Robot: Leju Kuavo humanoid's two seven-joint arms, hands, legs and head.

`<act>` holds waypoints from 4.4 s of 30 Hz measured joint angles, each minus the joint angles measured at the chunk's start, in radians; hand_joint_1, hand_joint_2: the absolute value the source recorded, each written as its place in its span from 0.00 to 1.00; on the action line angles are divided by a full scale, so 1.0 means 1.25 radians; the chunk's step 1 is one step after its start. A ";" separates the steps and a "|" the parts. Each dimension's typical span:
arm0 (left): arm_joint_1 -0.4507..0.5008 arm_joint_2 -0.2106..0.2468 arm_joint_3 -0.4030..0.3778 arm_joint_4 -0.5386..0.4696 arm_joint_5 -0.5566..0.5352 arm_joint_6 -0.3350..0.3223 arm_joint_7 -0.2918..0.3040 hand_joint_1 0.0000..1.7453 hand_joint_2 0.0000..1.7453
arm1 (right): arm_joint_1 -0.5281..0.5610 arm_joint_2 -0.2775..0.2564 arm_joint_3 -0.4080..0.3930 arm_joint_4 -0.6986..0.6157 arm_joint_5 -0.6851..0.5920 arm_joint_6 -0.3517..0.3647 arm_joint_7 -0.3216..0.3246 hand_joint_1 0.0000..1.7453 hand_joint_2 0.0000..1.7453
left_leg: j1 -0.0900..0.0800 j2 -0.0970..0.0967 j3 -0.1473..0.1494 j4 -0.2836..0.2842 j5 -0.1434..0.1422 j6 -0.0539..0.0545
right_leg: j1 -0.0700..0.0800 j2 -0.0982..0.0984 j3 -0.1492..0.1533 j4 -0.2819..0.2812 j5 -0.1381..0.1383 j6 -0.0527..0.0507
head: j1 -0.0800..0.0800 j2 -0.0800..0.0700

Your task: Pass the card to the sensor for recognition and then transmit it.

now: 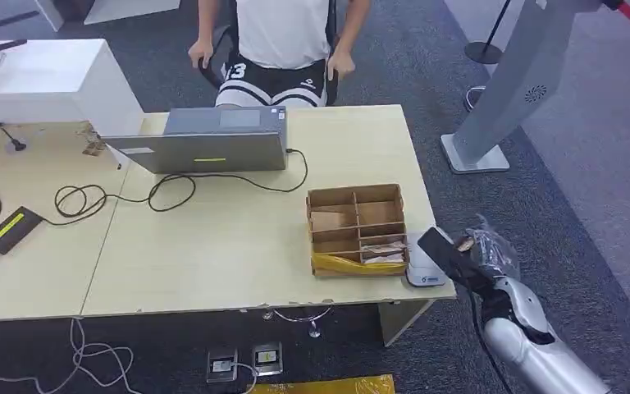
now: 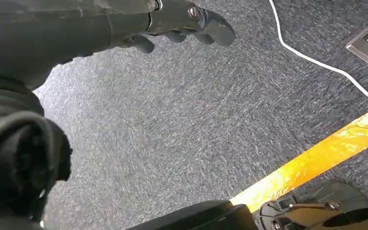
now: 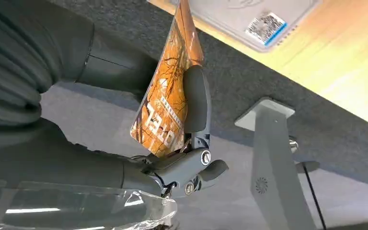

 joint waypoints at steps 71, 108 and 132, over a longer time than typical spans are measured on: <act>-0.005 0.004 0.000 -0.015 -0.062 -0.014 0.029 0.00 0.00 | 0.005 0.039 0.025 0.025 0.044 0.036 0.025 1.00 1.00 | 0.000 0.000 0.001 0.000 0.000 0.000 | 0.000 0.000 0.001 0.000 0.000 0.000 | 0.000 0.000; -0.027 0.009 0.000 -0.014 -0.158 -0.056 0.041 0.00 0.00 | -0.513 0.087 0.182 -0.011 0.165 0.255 0.046 1.00 1.00 | 0.001 -0.002 -0.002 0.000 0.001 0.000 | 0.001 -0.001 0.000 0.001 0.001 -0.001 | 0.000 0.000; -0.022 0.019 0.001 -0.014 -0.184 -0.076 0.051 0.00 0.00 | -0.602 0.264 0.292 0.297 0.146 0.183 0.015 0.56 1.00 | 0.001 -0.003 -0.002 0.000 0.002 0.000 | 0.001 -0.001 0.000 0.001 0.001 -0.001 | 0.000 0.000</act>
